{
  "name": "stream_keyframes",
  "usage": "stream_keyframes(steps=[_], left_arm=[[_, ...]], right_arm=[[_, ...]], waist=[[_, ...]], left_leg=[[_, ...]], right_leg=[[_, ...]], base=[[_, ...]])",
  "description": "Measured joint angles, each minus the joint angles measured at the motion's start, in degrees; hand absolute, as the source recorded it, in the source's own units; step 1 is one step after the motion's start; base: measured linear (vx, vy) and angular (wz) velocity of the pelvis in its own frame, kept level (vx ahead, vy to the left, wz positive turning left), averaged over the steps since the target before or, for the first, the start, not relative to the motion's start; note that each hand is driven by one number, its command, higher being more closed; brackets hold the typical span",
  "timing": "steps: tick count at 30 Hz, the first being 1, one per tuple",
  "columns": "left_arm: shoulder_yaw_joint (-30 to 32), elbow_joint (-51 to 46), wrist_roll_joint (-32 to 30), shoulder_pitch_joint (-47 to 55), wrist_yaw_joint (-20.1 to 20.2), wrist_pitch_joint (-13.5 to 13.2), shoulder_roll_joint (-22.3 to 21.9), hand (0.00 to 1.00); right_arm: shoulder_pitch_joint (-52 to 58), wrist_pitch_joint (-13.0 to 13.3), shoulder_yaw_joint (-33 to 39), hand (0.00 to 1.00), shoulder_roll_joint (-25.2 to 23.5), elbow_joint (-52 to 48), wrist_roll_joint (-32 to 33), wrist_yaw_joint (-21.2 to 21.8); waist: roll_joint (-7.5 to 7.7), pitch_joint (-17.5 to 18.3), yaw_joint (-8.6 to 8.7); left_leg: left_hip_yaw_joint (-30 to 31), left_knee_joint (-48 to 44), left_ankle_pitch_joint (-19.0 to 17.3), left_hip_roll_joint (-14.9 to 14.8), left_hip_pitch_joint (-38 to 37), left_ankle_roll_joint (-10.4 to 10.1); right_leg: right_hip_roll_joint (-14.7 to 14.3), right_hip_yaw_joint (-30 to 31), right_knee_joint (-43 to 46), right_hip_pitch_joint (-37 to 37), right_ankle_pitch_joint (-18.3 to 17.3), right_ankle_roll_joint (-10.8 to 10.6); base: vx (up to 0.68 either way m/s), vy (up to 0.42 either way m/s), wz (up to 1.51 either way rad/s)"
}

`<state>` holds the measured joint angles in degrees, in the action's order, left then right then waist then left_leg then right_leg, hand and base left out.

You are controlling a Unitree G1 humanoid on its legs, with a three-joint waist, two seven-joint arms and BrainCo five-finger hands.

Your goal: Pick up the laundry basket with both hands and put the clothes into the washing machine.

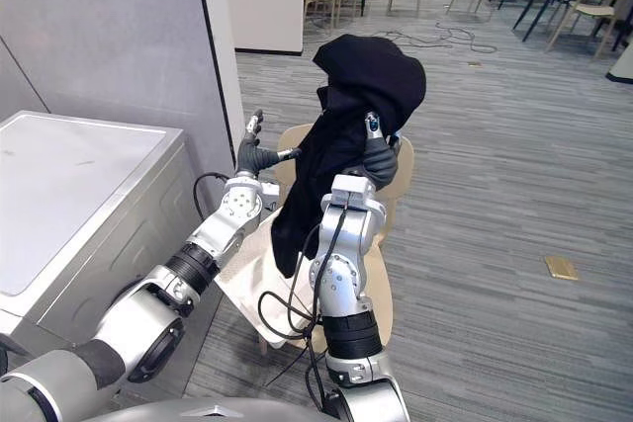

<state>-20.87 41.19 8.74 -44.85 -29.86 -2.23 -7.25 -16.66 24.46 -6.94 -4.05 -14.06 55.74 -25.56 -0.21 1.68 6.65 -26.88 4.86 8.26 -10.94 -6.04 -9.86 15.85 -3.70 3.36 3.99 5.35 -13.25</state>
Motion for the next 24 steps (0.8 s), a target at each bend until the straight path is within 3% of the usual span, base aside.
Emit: stream_keyframes(steps=[7,14,24], left_arm=[[-1.2,-0.1,2.6,-1.2,1.1,0.0,-0.1,0.0],[-9.5,-3.7,1.1,-1.2,3.1,0.0,-0.2,0.0],[-18.1,-5.9,-2.1,-1.2,9.2,-0.1,-0.2,0.0]], right_arm=[[2.5,0.0,-2.0,1.0,0.1,-1.9,0.1,0.1],[2.5,0.1,-2.0,1.0,0.1,-3.9,0.1,0.6],[2.5,0.4,-0.2,1.0,0.1,-4.0,0.0,1.2]], waist=[[0.0,0.0,1.69],[0.1,0.1,2.14],[0.11,0.1,2.63]], left_leg=[[-0.1,0.0,-0.2,0.0,-0.1,-0.1],[-0.1,0.0,-0.3,0.0,0.0,-0.1],[0.3,0.0,-0.3,0.1,0.1,-0.1]], right_leg=[[0.0,0.1,0.5,0.2,-0.3,-0.3],[0.0,0.1,0.7,0.3,-0.5,-0.5],[0.1,-0.2,0.4,0.1,-0.6,-0.8]], base=[[0.0,-0.001,-0.01],[0.0,0.0,0.0],[0.0,-0.001,0.0]])
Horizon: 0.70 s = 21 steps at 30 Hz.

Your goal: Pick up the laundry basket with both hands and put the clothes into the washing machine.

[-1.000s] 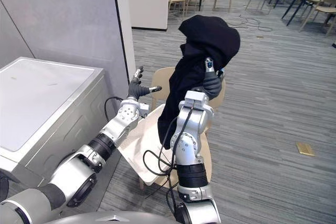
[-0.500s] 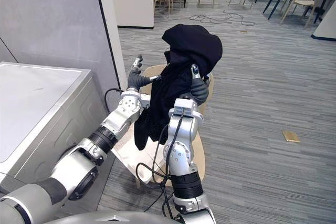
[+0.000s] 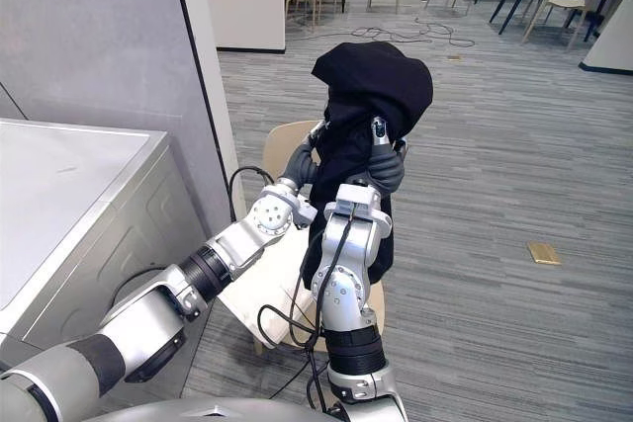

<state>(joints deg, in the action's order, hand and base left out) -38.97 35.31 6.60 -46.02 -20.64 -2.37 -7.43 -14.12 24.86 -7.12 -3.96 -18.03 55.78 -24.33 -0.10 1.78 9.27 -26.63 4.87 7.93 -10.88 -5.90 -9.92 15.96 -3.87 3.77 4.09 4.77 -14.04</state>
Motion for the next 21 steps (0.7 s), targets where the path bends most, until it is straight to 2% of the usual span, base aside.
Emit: stream_keyframes(steps=[4,5,11,14,21], left_arm=[[-2.5,-2.6,0.1,0.0,1.1,-0.2,0.0,0.0],[-3.2,-3.1,0.1,0.1,1.4,-0.2,0.0,1.0],[-5.3,-3.8,4.6,0.1,1.6,-1.3,0.0,1.0],[-5.9,-4.5,4.8,0.1,1.6,-1.3,0.0,1.0],[-6.3,-5.0,6.8,0.1,1.6,-1.3,0.0,1.0]], right_arm=[[0.0,0.5,1.7,1.0,0.1,-0.3,0.0,0.1],[0.0,0.9,1.8,1.0,0.1,-0.5,0.0,0.1],[0.3,1.5,1.8,1.0,0.1,-1.4,-1.5,0.1],[0.3,2.2,1.8,1.0,0.1,-1.4,-1.9,0.1],[0.3,2.4,1.7,1.0,0.1,-1.5,-2.1,0.3]], waist=[[0.02,0.0,-0.15],[0.02,0.0,-0.02],[0.11,0.0,0.08],[0.29,0.1,0.22],[1.73,0.8,0.19]], left_leg=[[0.1,0.0,0.0,0.2,0.2,0.0],[0.1,0.0,0.0,0.3,0.2,0.0],[0.6,0.0,0.0,0.4,0.3,0.1],[1.4,0.0,0.2,0.5,0.9,0.2],[1.5,0.0,0.2,0.5,0.8,0.2]], right_leg=[[0.2,-0.1,-0.3,-0.1,0.2,-0.3],[0.3,-0.1,-0.4,-0.1,0.2,-0.4],[0.5,-0.6,-0.5,-0.4,0.2,-0.6],[0.6,-1.3,-0.6,-0.4,0.2,-0.6],[0.6,-1.5,-0.8,-0.8,0.2,-0.6]], base=[[0.0,-0.002,0.01],[0.0,0.0,0.0],[0.0,0.0,0.04],[-0.01,-0.01,0.12],[0.0,-0.002,0.01]])
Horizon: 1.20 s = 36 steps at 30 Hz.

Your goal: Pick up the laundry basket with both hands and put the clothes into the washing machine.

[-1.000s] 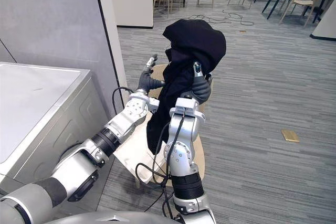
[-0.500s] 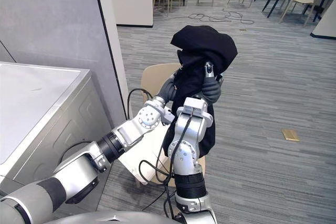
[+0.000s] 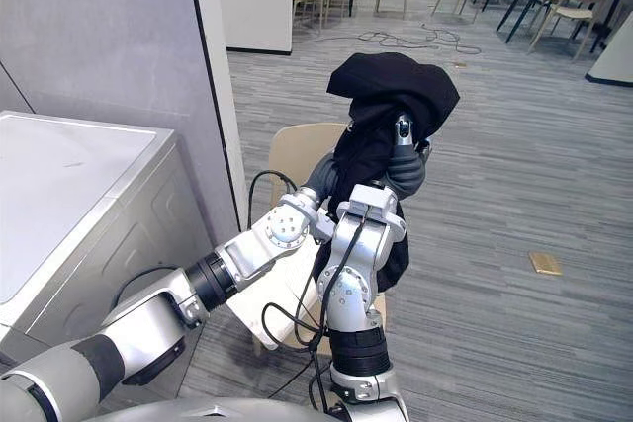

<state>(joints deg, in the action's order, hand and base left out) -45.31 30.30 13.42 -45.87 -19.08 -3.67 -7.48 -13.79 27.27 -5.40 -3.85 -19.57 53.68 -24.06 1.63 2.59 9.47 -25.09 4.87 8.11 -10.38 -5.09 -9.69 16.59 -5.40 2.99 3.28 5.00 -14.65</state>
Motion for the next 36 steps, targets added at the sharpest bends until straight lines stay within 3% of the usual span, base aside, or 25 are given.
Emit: stream_keyframes(steps=[5,6,11,12,13,14,19,20,21,22,23,26,30,36], left_arm=[[0.0,-0.1,1.1,0.0,0.0,0.0,0.0,1.0],[0.0,-0.1,1.1,0.0,0.0,0.0,0.0,1.0],[0.2,-0.2,1.7,0.0,0.6,0.0,0.0,1.0],[0.5,-0.4,2.5,0.0,1.9,0.0,0.0,1.0],[0.9,-0.3,2.7,0.0,2.2,0.0,0.0,1.0],[4.4,-0.3,2.7,0.0,2.3,0.1,0.1,1.0],[7.2,-0.3,2.7,0.0,2.7,0.2,0.8,1.0],[9.9,-0.4,2.6,0.1,3.4,0.4,1.0,1.0],[16.4,-1.4,2.6,0.6,3.9,0.8,1.1,1.0],[27.2,-8.6,1.9,4.1,3.1,0.8,3.4,1.0],[33.8,-15.5,1.5,7.8,1.5,-0.5,8.4,1.0],[41.5,-20.0,1.0,12.3,-0.1,-2.6,15.6,1.0],[42.7,-24.9,0.9,19.8,-0.1,-2.9,12.7,1.0],[43.1,-27.7,-0.1,26.3,1.1,-3.0,10.2,1.0]], right_arm=[[0.0,0.0,-0.1,1.0,0.0,0.0,0.0,0.1],[0.0,0.0,-0.1,0.0,0.0,0.0,0.0,0.2],[0.3,-0.8,-0.1,0.0,1.1,-0.5,-0.1,0.3],[4.7,-4.1,-0.2,0.0,4.8,-4.4,-0.1,2.8],[6.1,-4.8,-0.3,0.0,5.6,-4.9,-0.1,4.1],[8.7,-7.7,-0.2,0.0,8.2,-6.0,-0.1,8.8],[10.9,-8.8,0.3,0.0,9.4,-6.9,-0.2,9.2],[13.4,-9.5,1.9,0.0,9.5,-7.9,-0.2,9.6],[19.2,-10.6,6.1,0.0,9.8,-9.9,-0.2,11.0],[25.8,-12.0,13.0,0.0,9.5,-10.6,-0.1,13.6],[30.5,-12.5,18.5,0.0,8.7,-10.3,0.0,14.1],[35.6,-12.3,24.7,0.0,8.4,-9.3,-0.1,15.7],[35.3,-14.1,25.0,0.0,6.9,-6.1,-0.2,18.0],[35.1,-14.8,29.9,0.0,4.8,-1.5,-1.5,18.6]], waist=[[0.17,0.0,-0.16],[0.18,0.0,-0.13],[0.23,0.0,-0.29],[0.32,-0.1,-1.12],[0.32,-0.1,-1.22],[0.4,-0.1,-1.45],[0.42,-0.1,-1.84],[0.42,-0.1,-2.29],[0.34,-0.1,-3.0],[0.13,0.0,-2.39],[-0.19,0.0,-0.99],[0.38,0.0,-0.31],[1.47,0.4,-1.52],[0.5,0.7,-1.23]], left_leg=[[0.1,0.0,0.0,0.0,-0.1,0.0],[0.1,0.0,0.0,0.0,-0.1,0.0],[0.1,0.0,0.0,0.0,0.0,0.0],[0.2,0.0,0.0,0.0,0.1,0.0],[0.2,0.0,0.0,0.0,0.1,0.0],[0.2,0.0,0.0,0.0,0.0,0.0],[-0.2,0.0,-0.1,-0.1,0.3,-0.1],[-0.3,0.0,-0.1,-0.2,0.4,-0.1],[-0.1,0.0,0.0,-0.4,0.7,-0.1],[-0.1,0.0,0.0,-0.6,0.8,-0.1],[-0.1,0.0,0.0,-0.6,0.8,-0.2],[-0.4,0.0,-0.5,-0.6,0.4,-0.5],[-0.3,0.0,-0.8,-0.6,0.3,-0.7],[-0.2,0.0,-0.7,-0.6,0.3,-0.8]], right_leg=[[0.0,-0.1,-0.1,-0.1,0.0,0.0],[0.0,-0.1,-0.1,-0.1,0.0,0.0],[0.0,-0.1,-0.1,-0.1,0.0,0.0],[0.0,-0.2,-0.1,-0.1,0.0,0.0],[0.0,-0.2,0.0,-0.1,0.0,0.0],[0.0,-0.1,0.1,-0.1,0.0,0.0],[-0.2,0.4,0.3,0.7,-0.1,0.1],[-0.3,0.6,0.3,0.8,0.0,0.2],[-0.5,0.4,0.2,0.9,0.4,0.7],[-0.7,0.2,0.0,0.9,0.6,1.0],[-0.8,0.2,-0.1,0.9,0.6,1.0],[-0.8,0.5,-0.3,0.7,0.4,0.8],[-0.8,0.4,-0.4,0.7,-0.3,1.3],[-0.7,0.2,-0.3,0.7,-0.4,1.4]], base=[[0.0,0.0,0.0],[0.0,0.0,0.0],[0.0,0.0,0.0],[0.0,0.0,0.0],[0.0,0.0,0.0],[0.0,0.0,0.0],[0.0,0.0,-0.03],[0.0,0.0,-0.06],[0.0,0.0,0.0],[0.0,0.0,0.0],[0.0,0.0,0.0],[0.0,0.0,-0.05],[-0.01,-0.002,0.01],[0.0,-0.001,0.01]])
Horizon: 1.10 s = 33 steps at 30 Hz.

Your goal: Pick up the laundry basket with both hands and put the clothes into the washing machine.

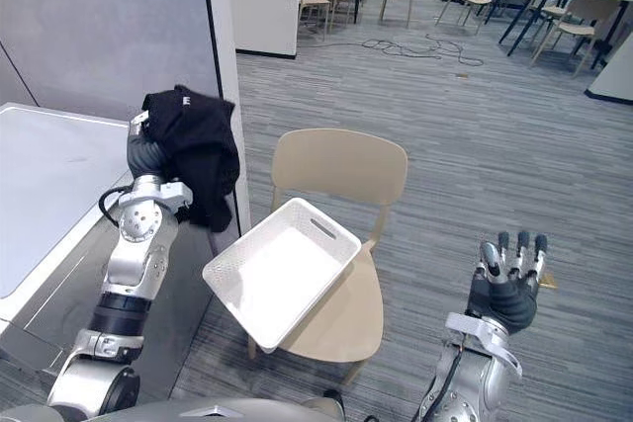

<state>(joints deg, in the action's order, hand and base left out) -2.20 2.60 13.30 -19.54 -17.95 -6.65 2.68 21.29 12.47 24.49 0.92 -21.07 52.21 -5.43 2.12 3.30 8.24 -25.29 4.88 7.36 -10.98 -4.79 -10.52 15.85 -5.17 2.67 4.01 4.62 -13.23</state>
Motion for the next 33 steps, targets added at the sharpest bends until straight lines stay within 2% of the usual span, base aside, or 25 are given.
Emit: stream_keyframes(steps=[6,13,18,22,25,29,33], left_arm=[[0.9,-3.3,0.1,6.4,2.6,-0.4,-1.7,1.0],[-2.8,-5.5,1.9,20.2,8.9,-0.6,-2.8,1.0],[-7.1,-4.4,2.4,31.6,14.6,-0.6,-2.9,1.0],[-8.2,6.6,3.5,37.2,18.7,0.7,-3.2,1.0],[-8.0,10.2,4.9,40.2,19.8,2.1,-3.0,1.0],[-7.5,12.8,6.9,41.0,20.4,2.2,-2.1,1.0],[-6.4,13.4,6.9,40.9,21.3,2.2,-1.3,1.0]], right_arm=[[0.5,-0.1,1.3,0.0,-1.4,3.5,-0.5,0.5],[3.9,-1.7,-0.3,0.0,-5.1,16.2,-0.3,2.0],[6.0,-4.0,-0.9,0.0,-5.3,34.0,0.3,4.0],[6.2,-6.6,0.8,0.0,-5.8,52.2,0.3,4.2],[5.7,-7.8,3.2,0.0,-5.9,63.5,0.2,6.0],[3.6,-8.5,8.0,0.0,-5.1,79.7,-2.4,6.1],[3.0,-9.9,8.1,0.0,-4.5,83.4,-6.4,5.6]], waist=[[-1.19,0.7,-0.06],[-1.52,0.6,-1.26],[-1.68,0.2,-2.11],[-1.68,-0.1,-2.86],[-1.45,-0.1,-3.6],[-0.88,-0.3,-4.32],[-0.63,-0.5,-4.25]], left_leg=[[0.0,0.0,0.1,0.0,-0.2,0.2],[0.2,0.0,-0.6,0.0,-0.4,0.0],[0.2,0.0,-0.8,-0.1,-0.4,0.0],[1.5,0.0,-1.2,-0.7,-1.2,-0.2],[1.8,0.0,-1.4,-0.7,-1.3,-0.1],[2.0,0.0,-1.8,-0.7,-1.3,-0.2],[2.2,0.0,-2.1,-0.7,-1.4,-0.4]], right_leg=[[0.0,0.0,-0.1,-0.2,0.2,0.5],[0.0,-0.3,-0.2,-0.9,-0.4,0.1],[0.0,-0.4,0.1,-0.9,-0.8,0.2],[-0.3,-2.0,0.1,-3.1,-2.0,0.3],[-0.3,-2.3,-0.3,-3.7,-2.4,0.4],[-0.3,-3.0,-1.0,-4.5,-2.5,0.5],[-0.3,-3.2,-1.4,-4.9,-2.4,0.9]], base=[[0.0,0.0,0.0],[0.0,-0.003,0.01],[0.0,0.0,0.0],[0.0,-0.015,0.15],[0.01,-0.008,0.12],[0.02,-0.002,0.06],[0.01,0.0,0.01]])
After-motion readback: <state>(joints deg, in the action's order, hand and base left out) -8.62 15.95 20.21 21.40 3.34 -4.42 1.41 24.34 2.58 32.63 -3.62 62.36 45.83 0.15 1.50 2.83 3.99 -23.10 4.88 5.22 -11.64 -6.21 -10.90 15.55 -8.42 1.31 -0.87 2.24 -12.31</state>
